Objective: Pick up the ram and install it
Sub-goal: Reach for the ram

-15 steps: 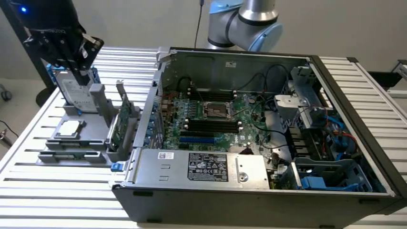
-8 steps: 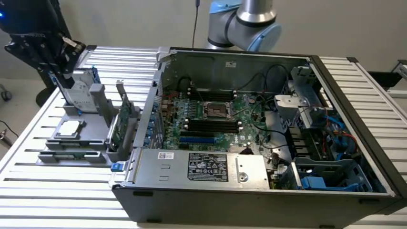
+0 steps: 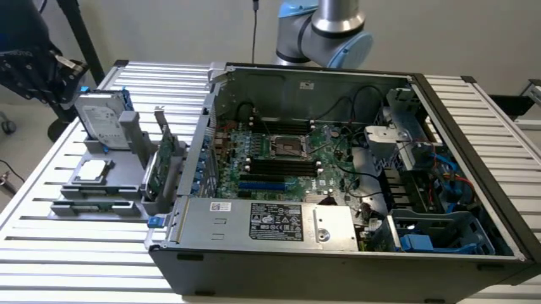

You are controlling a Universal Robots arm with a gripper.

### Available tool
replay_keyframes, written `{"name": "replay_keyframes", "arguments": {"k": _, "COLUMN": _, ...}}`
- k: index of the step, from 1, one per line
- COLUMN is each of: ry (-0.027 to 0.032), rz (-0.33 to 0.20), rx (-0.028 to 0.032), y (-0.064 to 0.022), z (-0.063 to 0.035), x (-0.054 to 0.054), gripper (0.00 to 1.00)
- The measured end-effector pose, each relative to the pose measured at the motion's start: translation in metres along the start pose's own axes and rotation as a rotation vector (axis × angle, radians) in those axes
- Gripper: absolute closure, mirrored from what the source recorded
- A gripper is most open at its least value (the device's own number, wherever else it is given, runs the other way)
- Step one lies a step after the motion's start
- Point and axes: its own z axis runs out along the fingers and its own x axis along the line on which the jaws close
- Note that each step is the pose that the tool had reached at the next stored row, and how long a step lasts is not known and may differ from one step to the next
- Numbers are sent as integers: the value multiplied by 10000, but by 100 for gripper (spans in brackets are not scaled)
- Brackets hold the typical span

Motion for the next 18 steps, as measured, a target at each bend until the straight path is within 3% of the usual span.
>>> {"name": "replay_keyframes", "arguments": {"k": 11, "ry": 12, "rz": -195, "rx": -3, "y": -195, "z": 30, "x": 30, "gripper": 89}}
{"name": "replay_keyframes", "arguments": {"k": 18, "ry": 25, "rz": -364, "rx": -6, "y": -209, "z": 68, "x": 30, "gripper": 89}}
